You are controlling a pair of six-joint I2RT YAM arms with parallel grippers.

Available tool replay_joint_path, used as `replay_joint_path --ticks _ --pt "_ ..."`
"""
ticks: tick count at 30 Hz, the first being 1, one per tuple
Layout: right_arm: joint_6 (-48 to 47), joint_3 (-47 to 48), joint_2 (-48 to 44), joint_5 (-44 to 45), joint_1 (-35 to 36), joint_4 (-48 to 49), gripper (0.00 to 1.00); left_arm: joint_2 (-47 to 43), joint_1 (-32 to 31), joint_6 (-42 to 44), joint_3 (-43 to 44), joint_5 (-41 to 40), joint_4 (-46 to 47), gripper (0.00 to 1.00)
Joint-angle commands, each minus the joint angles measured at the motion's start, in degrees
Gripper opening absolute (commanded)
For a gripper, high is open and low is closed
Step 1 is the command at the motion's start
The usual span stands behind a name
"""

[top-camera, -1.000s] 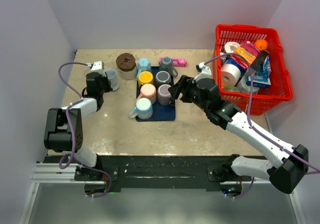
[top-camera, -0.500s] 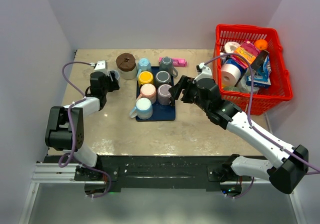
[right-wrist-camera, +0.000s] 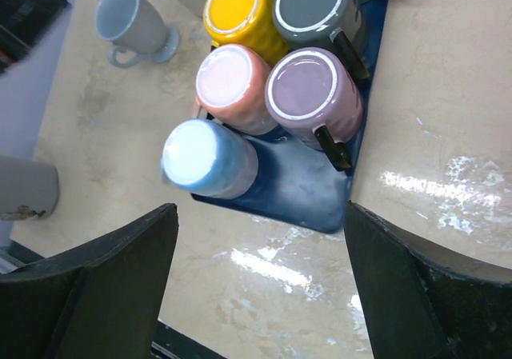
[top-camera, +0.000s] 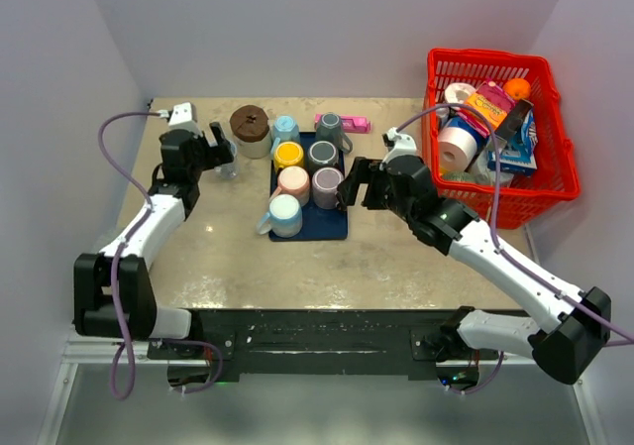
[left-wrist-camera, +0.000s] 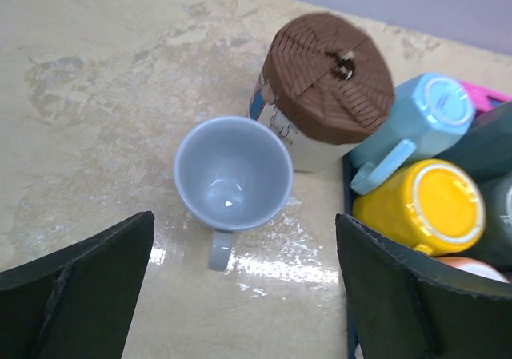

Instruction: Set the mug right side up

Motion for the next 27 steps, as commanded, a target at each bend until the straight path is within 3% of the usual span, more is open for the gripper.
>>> replay_joint_path --ticks 1,7,12,18,23,26,27 --pt "-6.9 4.6 3.2 0.5 -0.3 -2.6 0.89 -6.3 -0.2 -4.5 7.7 0.8 -11.1 0.99" --pt "-13.3 6.1 9.8 1.3 -0.2 -2.1 0.91 -12.5 -0.2 -6.9 10.9 2.7 -22.6 0.99" --pt "-17.7 8.0 17.6 2.0 -0.3 -2.1 0.89 -19.9 -0.1 -8.2 4.6 4.9 -21.5 0.99" --pt "-21.1 11.6 25.0 1.4 -0.2 -0.9 0.89 -22.6 -0.1 -4.7 4.4 14.4 -25.0 0.99" --pt "-23.3 13.7 30.1 1.7 -0.2 0.8 0.87 -24.4 -0.1 -2.8 2.8 15.5 -25.1 0.99" --pt "-24.1 15.5 33.6 2.4 -0.3 0.2 0.84 -25.5 -0.1 -3.8 0.4 21.2 -21.0 0.99" --pt "-24.8 16.0 34.4 2.4 -0.2 -0.4 0.82 -25.5 -0.1 -4.3 -0.2 27.2 -16.8 0.99"
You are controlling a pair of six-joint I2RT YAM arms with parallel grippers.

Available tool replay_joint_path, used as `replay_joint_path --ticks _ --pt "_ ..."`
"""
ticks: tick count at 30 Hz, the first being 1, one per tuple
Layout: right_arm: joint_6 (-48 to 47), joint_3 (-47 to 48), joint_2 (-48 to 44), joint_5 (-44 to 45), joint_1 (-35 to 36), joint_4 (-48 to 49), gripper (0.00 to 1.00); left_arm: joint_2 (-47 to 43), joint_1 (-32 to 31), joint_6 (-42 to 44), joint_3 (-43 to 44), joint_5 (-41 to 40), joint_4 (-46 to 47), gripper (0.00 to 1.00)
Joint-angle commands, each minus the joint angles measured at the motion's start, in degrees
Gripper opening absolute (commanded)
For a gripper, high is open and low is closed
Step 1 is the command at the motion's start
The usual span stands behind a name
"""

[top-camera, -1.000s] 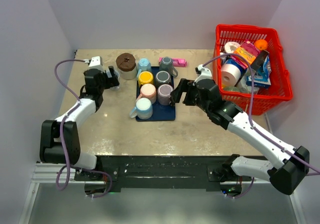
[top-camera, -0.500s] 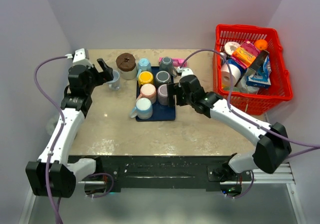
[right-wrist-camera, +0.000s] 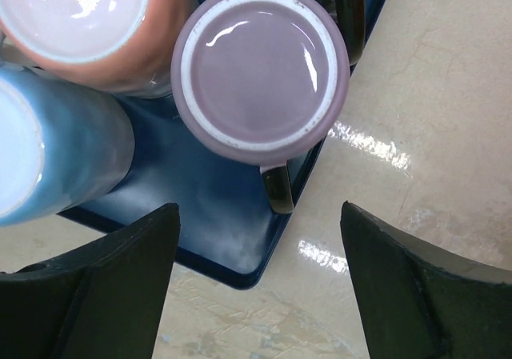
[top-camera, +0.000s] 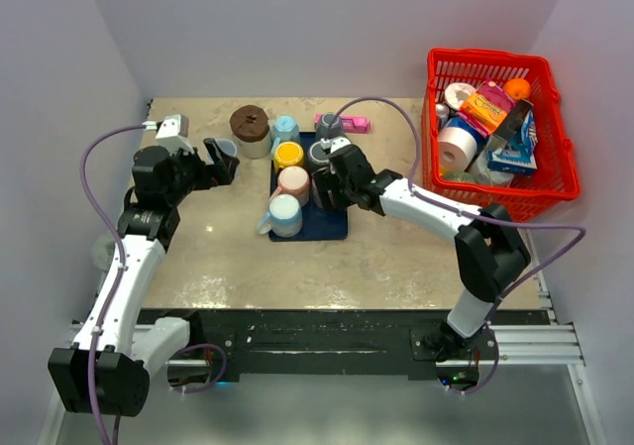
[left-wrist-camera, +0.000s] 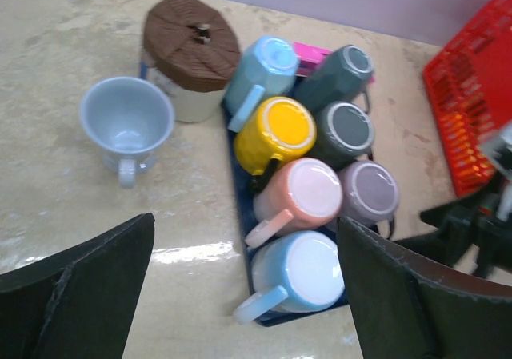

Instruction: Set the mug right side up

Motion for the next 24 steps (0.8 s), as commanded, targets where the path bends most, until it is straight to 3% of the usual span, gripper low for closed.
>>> replay_joint_path --ticks 1,6,12,18,24 --pt "-3.2 4.6 3.3 1.7 -0.2 1.1 0.81 -1.5 -0.1 -1.2 -3.2 15.2 9.3 0.99" --pt "-4.5 6.0 6.9 1.5 -0.3 0.7 0.71 0.5 -0.1 -6.4 -5.4 24.4 17.7 0.99" --pt "-4.6 6.9 8.8 3.1 -0.2 0.2 0.64 1.1 -0.1 -7.6 -5.7 26.2 18.5 0.99" --pt "-4.8 7.0 9.5 4.4 -0.2 0.3 0.52 0.9 -0.1 -7.0 -5.7 26.5 18.0 0.99" --pt "-5.8 6.8 9.2 3.9 -0.2 -0.1 0.33 1.0 -0.1 -6.8 -6.0 26.9 17.7 0.99"
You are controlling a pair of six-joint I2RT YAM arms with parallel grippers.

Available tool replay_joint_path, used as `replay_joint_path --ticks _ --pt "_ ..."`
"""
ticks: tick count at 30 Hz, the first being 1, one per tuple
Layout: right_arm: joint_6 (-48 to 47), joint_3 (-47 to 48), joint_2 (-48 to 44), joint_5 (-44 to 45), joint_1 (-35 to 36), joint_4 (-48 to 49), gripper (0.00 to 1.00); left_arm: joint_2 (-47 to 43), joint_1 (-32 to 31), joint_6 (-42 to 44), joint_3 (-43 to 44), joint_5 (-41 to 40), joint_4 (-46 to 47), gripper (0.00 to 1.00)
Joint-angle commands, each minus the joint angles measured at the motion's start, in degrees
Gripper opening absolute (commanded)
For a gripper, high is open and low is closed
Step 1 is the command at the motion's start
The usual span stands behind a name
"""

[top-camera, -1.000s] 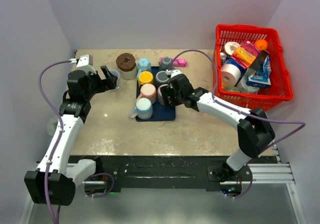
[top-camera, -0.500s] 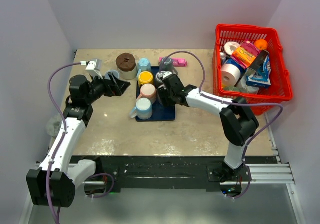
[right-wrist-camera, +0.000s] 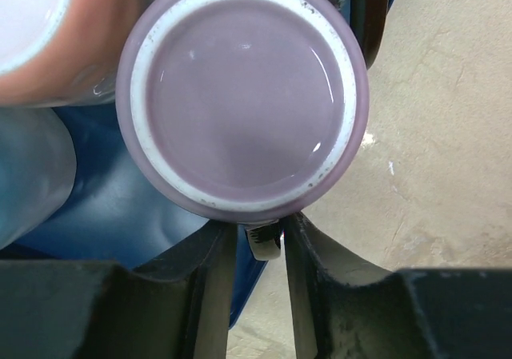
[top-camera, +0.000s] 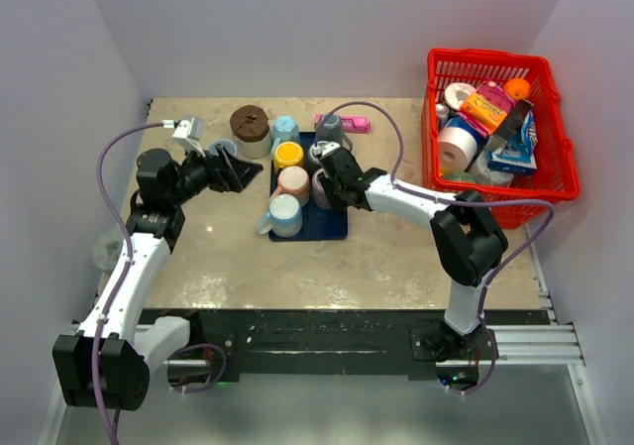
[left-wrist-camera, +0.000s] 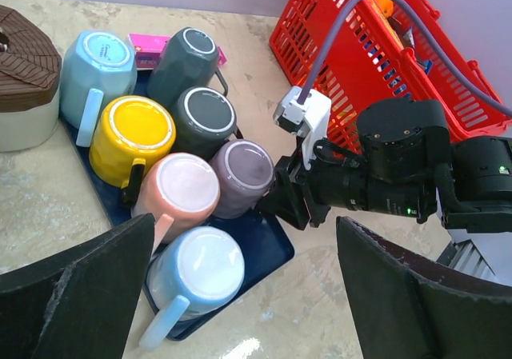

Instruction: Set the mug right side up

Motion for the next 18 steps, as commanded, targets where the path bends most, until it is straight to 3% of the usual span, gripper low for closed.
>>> replay_joint_path --ticks 1,6,15,18 --pt "-1.7 1.7 -0.7 1.0 -0.1 0.3 0.28 -0.2 -0.1 -0.4 -0.2 1.9 2.2 0.99" --pt "-4.4 1.4 -0.7 0.4 -0.2 -0.3 0.0 -0.8 -0.1 -0.3 -0.2 3.8 2.3 0.99" --pt "-2.9 -0.1 -5.1 -1.4 -0.2 -1.4 0.0 -1.4 -0.1 -0.7 -0.2 4.7 2.1 0.99" --pt "2.8 -1.5 -10.4 -3.8 -0.2 -1.6 0.0 -2.3 -0.1 -1.8 -0.4 2.3 1.5 0.99"
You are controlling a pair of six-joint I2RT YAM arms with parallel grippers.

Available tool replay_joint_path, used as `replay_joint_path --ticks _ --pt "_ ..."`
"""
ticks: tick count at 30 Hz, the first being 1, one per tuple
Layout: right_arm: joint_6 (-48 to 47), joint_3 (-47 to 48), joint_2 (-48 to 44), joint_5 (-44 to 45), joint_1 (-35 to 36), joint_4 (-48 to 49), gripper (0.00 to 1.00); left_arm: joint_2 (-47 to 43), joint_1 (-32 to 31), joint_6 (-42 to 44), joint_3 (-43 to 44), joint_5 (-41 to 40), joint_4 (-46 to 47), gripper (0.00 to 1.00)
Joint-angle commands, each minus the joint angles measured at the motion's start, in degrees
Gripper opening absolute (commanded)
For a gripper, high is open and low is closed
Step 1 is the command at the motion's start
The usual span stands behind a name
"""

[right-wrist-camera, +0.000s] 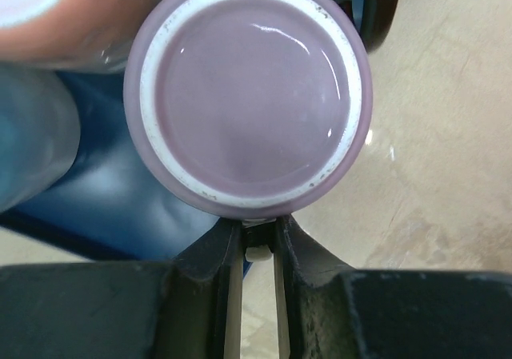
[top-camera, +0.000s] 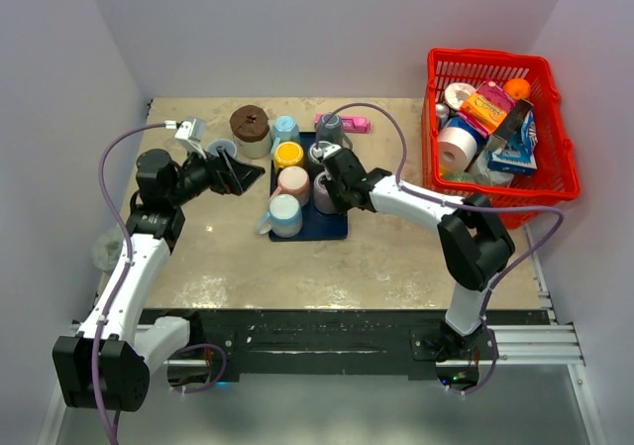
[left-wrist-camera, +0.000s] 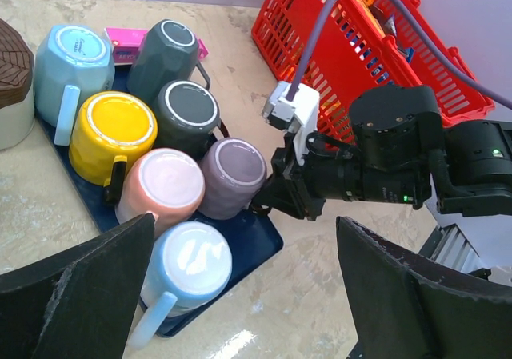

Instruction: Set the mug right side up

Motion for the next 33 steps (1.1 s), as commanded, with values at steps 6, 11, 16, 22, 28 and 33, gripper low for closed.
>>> replay_joint_path --ticks 6,11,16,22,28,33 --pt "12.1 -2.8 -19.9 -4.1 -0.3 0.5 0.0 -2.3 -0.1 -3.1 0.5 -3.6 -1.3 0.99" --pt "17.2 -4.5 -28.2 -7.8 -0.3 3.8 0.0 -0.5 -0.2 -10.3 -1.4 -0.3 -0.6 0.99" --pt "23.8 -8.3 -36.4 -13.4 -0.3 16.8 0.0 -2.4 -2.9 -22.0 -8.2 6.0 19.6 0.99" --pt "30.8 -11.0 -41.9 -21.0 -0.1 31.7 0.0 -2.8 -9.9 -24.2 -8.0 5.3 27.4 0.99" --pt "37.7 -11.5 -41.0 -27.0 0.2 42.7 0.0 -0.9 -12.9 -33.6 -11.0 4.8 45.4 0.96" --pt "42.2 -12.0 -39.5 -27.6 0.9 49.0 0.0 -0.2 -13.1 -35.0 -8.8 4.3 46.9 0.95"
